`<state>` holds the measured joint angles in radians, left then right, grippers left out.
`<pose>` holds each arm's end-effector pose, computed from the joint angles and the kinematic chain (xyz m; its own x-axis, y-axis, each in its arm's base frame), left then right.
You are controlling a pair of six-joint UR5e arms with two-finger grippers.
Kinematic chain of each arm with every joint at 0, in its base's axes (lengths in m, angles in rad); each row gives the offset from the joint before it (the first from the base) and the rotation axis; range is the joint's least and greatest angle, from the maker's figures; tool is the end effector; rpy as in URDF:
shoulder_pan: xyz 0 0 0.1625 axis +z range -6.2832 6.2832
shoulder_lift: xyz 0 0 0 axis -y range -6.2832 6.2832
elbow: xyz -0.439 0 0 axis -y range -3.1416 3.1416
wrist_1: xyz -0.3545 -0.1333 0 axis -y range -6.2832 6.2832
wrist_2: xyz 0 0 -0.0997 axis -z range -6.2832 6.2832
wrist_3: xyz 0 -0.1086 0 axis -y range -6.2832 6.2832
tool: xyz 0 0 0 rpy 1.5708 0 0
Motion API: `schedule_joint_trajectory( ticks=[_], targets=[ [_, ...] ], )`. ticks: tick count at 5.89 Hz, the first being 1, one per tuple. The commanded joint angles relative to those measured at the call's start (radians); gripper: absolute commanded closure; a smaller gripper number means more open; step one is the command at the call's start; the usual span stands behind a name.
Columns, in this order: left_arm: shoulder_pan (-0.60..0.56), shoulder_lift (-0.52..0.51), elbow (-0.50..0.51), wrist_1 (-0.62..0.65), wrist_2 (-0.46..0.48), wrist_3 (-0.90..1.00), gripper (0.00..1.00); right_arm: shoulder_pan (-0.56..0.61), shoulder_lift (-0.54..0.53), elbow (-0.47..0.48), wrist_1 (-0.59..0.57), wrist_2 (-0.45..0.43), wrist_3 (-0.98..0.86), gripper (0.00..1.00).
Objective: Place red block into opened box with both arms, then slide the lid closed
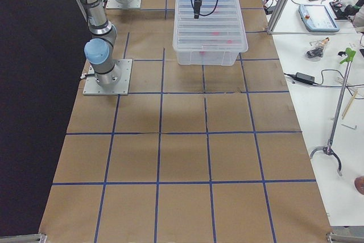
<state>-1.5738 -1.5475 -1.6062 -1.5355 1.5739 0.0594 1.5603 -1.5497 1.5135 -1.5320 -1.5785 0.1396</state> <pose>-0.1343 -0.4460 0.4908 -0.9980 0.0623 -0.0045 0.0624 0.9978 -0.0230 0.1276 -0.4643 0.5054 -0.9887 0.1495 0.0080 0.1495 0.9888 0.0015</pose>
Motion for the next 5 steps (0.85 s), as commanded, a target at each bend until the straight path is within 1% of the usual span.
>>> schedule_joint_trajectory(
  ticks=[1, 2, 4, 5],
  targets=[
    [0.000, 0.001, 0.000, 0.000, 0.002, 0.002, 0.02, 0.000, 0.000, 0.001, -0.002, 0.000, -0.003, 0.00],
    [0.000, 0.001, 0.000, 0.000, 0.000, 0.002, 0.02, -0.003, 0.002, 0.004, -0.002, 0.000, -0.008, 0.00],
    [0.000, 0.001, 0.000, 0.000, 0.000, 0.002, 0.02, -0.057, 0.000, 0.052, -0.014, 0.000, -0.018, 0.00],
    [0.000, 0.001, 0.000, 0.000, 0.002, 0.003, 0.02, -0.113, 0.016, 0.063, -0.020, 0.003, -0.094, 0.00]
  ],
)
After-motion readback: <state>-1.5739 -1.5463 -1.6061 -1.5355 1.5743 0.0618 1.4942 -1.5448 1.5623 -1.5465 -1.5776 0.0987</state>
